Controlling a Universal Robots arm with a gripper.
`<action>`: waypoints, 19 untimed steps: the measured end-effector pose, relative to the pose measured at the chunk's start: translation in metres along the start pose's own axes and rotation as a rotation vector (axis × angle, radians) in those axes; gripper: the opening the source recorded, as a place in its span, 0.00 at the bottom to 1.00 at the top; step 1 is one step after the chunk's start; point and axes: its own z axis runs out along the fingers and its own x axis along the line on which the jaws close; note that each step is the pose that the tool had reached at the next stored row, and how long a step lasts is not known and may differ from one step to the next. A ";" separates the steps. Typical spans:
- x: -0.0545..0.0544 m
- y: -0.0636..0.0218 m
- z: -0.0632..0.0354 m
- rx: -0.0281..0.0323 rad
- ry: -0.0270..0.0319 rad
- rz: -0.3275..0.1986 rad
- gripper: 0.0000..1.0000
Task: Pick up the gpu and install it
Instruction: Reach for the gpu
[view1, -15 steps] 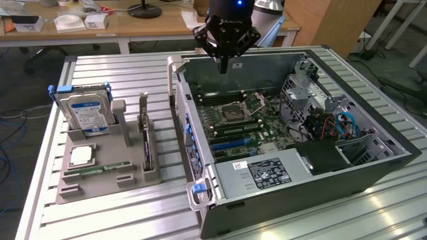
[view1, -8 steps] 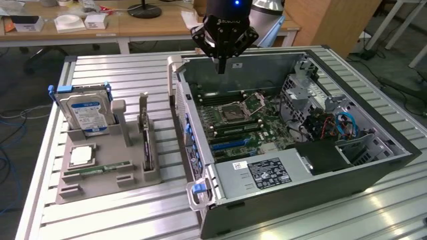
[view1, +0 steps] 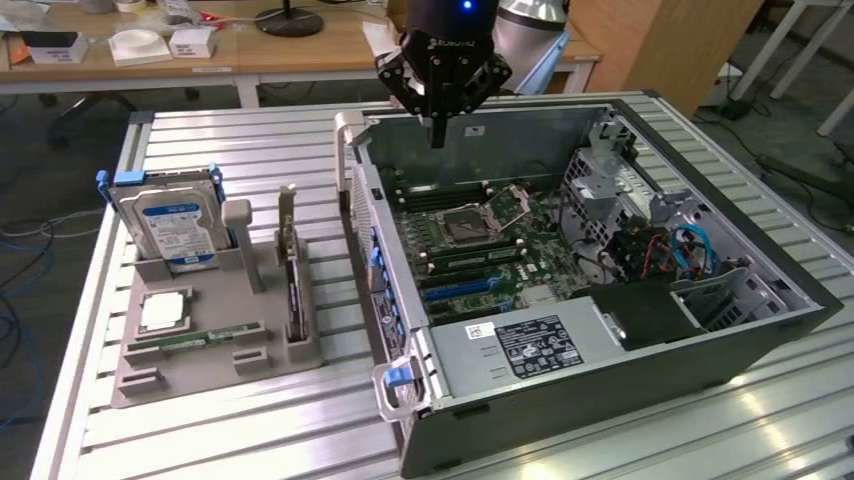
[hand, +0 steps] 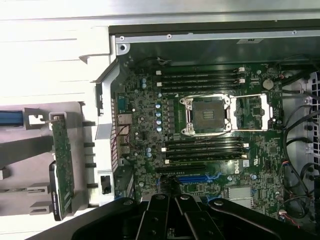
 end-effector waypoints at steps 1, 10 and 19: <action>0.001 0.0000 0.0000 0.0000 0.0000 0.000 0.10; 0.006 -0.0005 -0.0002 0.0001 0.0001 0.000 0.10; 0.013 -0.0010 -0.0004 0.0001 0.0001 0.000 0.10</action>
